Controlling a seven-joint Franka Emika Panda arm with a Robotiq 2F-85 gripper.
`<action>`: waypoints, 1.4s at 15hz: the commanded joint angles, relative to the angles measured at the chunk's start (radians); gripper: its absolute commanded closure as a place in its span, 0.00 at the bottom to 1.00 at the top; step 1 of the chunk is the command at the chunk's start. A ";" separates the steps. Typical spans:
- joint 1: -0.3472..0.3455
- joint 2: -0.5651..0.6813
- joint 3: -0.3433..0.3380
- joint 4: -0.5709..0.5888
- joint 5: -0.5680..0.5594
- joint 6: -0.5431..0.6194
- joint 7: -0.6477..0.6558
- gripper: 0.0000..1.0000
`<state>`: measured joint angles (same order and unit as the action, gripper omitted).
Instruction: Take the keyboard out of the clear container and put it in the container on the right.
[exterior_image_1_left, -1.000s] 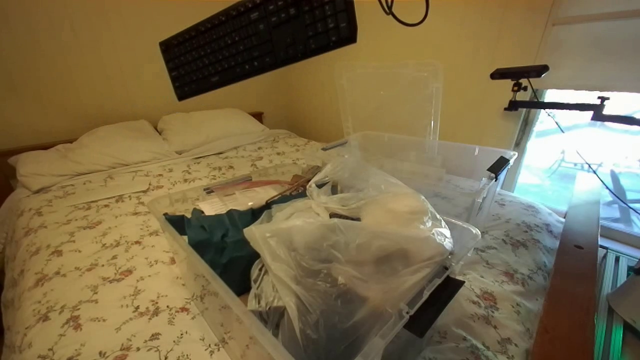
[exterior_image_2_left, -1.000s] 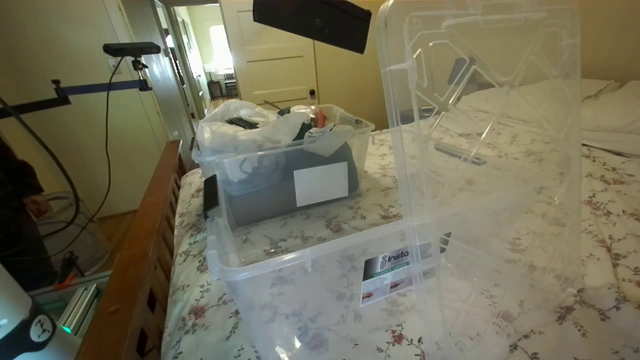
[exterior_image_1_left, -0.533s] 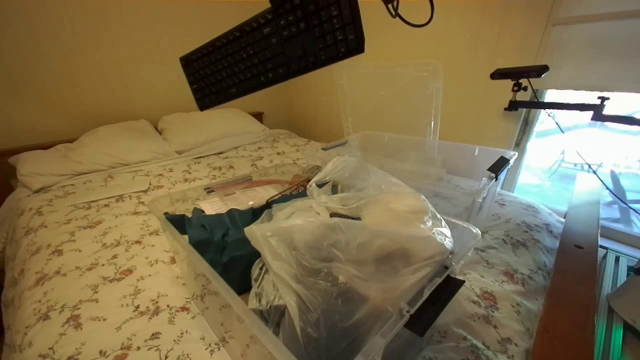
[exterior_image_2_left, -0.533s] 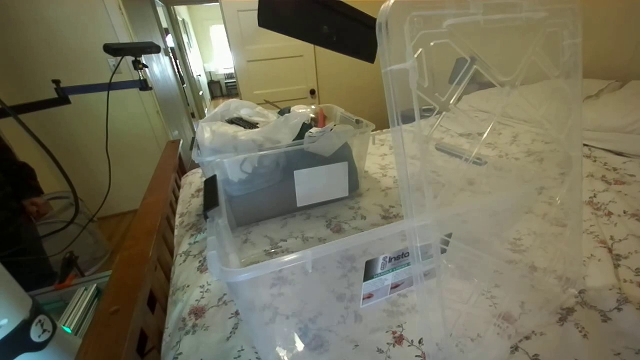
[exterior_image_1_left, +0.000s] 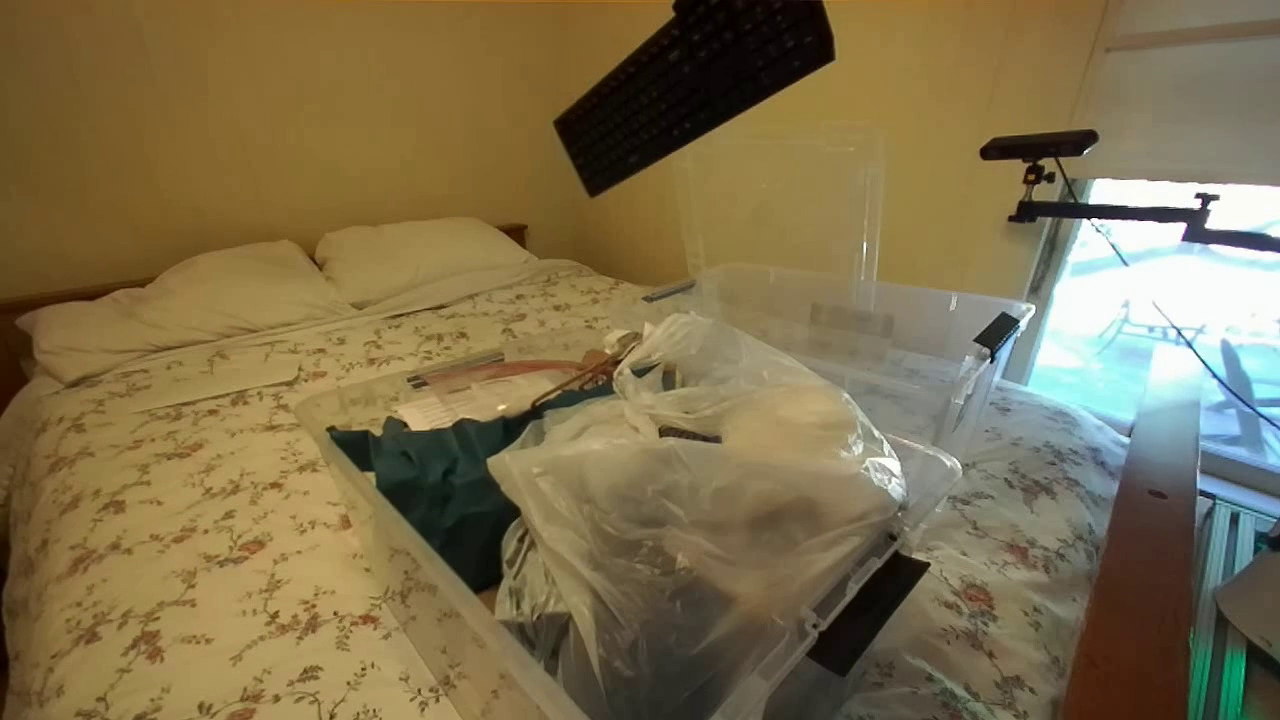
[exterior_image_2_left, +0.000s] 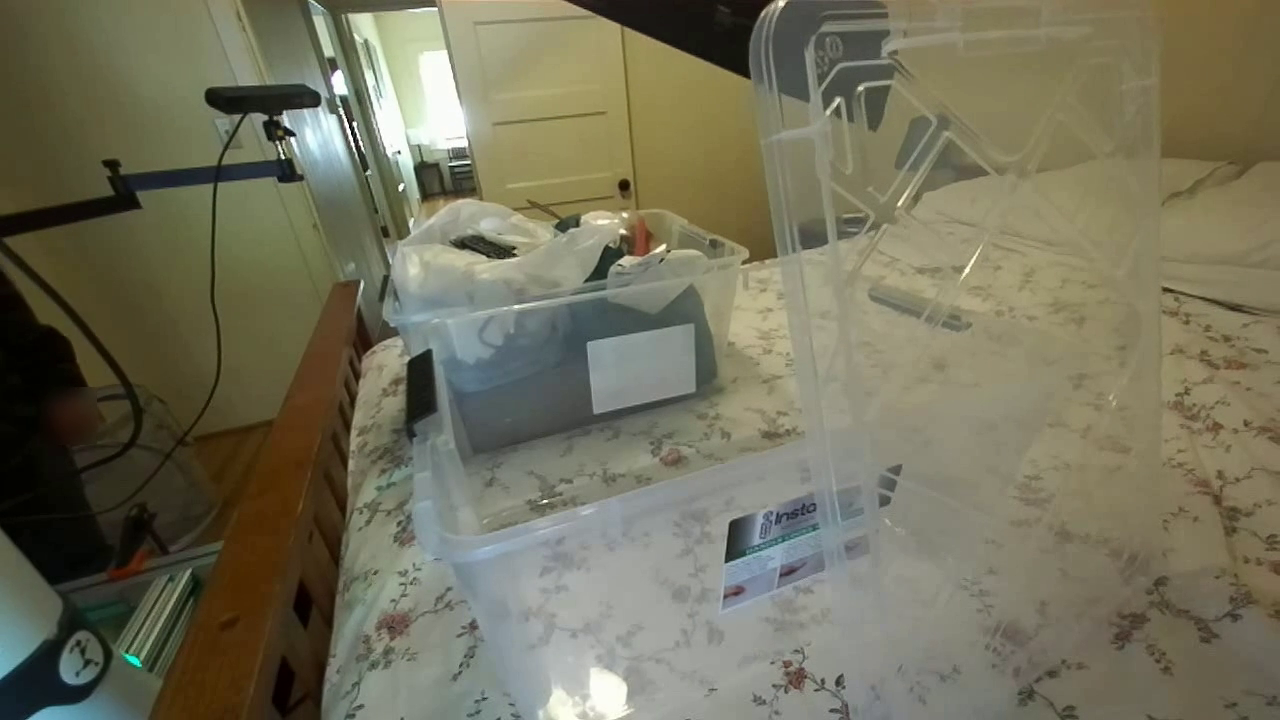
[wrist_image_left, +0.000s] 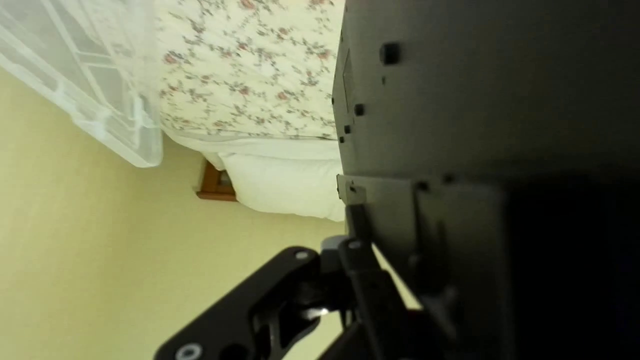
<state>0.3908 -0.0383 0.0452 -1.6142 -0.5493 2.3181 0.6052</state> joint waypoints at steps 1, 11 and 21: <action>-0.097 -0.116 0.088 -0.105 0.016 -0.156 0.012 0.94; -0.189 -0.176 0.155 -0.315 0.255 -0.288 -0.012 0.94; -0.255 -0.089 0.122 -0.509 0.349 0.137 -0.002 0.94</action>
<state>0.1548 -0.1186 0.1720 -2.0626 -0.2251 2.2811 0.6125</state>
